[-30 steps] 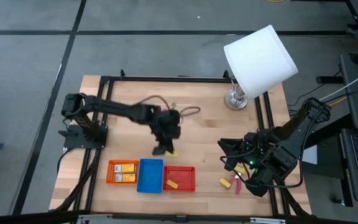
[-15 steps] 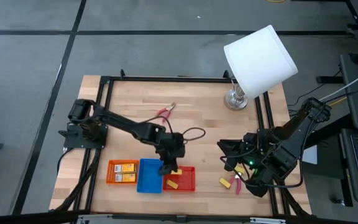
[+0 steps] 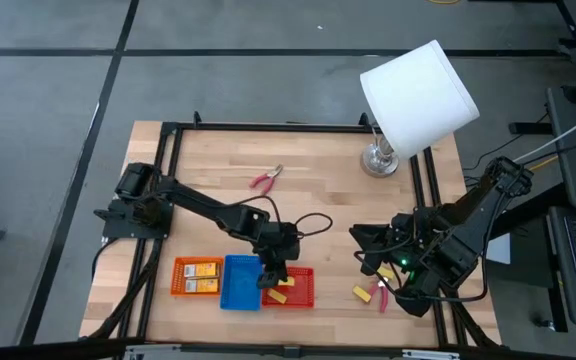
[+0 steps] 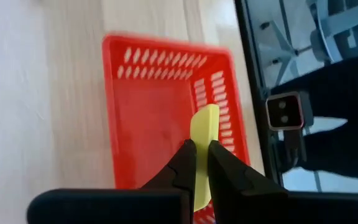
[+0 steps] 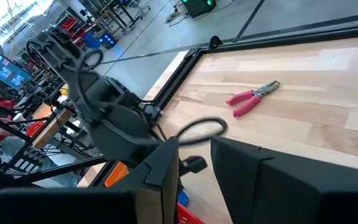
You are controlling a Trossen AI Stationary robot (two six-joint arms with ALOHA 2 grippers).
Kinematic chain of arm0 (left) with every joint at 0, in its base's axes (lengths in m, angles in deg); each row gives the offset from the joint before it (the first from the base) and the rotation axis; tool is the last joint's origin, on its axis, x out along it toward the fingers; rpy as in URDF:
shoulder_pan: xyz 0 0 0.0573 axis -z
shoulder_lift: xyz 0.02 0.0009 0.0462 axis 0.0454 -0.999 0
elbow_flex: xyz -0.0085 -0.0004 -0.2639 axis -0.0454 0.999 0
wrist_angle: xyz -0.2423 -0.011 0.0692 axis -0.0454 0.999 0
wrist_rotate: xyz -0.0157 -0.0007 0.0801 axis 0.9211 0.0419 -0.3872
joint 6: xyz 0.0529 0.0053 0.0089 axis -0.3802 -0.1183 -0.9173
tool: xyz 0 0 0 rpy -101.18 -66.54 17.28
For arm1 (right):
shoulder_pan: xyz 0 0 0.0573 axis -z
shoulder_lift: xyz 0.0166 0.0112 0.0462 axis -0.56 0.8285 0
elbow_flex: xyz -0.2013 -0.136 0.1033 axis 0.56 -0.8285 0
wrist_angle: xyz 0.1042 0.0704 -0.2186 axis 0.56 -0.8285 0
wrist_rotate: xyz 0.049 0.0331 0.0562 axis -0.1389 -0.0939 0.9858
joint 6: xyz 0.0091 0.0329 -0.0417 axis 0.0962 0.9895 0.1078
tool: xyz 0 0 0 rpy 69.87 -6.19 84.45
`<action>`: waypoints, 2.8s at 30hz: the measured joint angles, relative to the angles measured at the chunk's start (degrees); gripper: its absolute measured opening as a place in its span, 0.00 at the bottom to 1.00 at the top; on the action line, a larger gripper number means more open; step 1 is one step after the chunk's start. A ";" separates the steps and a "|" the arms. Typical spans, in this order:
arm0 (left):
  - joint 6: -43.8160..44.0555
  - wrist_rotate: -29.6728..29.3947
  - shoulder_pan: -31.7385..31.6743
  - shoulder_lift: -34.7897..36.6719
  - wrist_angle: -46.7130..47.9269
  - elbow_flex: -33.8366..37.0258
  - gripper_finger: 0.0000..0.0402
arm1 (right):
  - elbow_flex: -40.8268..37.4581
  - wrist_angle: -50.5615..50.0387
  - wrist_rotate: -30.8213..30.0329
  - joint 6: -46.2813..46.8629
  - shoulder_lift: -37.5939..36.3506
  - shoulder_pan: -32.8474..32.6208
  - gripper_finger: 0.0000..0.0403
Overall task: Pick & Place School Supplies
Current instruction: Put the eraser into the red bin
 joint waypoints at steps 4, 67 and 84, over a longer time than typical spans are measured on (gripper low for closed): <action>-0.01 1.27 0.00 -0.94 -0.27 0.00 0.04 | 0.00 0.32 0.02 0.00 0.00 -0.04 0.24; -12.15 -30.28 -12.22 32.26 20.74 0.00 0.31 | -1.24 -5.86 73.90 -24.69 11.91 13.85 0.41; -9.67 -31.69 -6.71 32.52 25.05 0.00 0.31 | -11.69 8.18 83.60 -24.73 19.49 14.01 0.64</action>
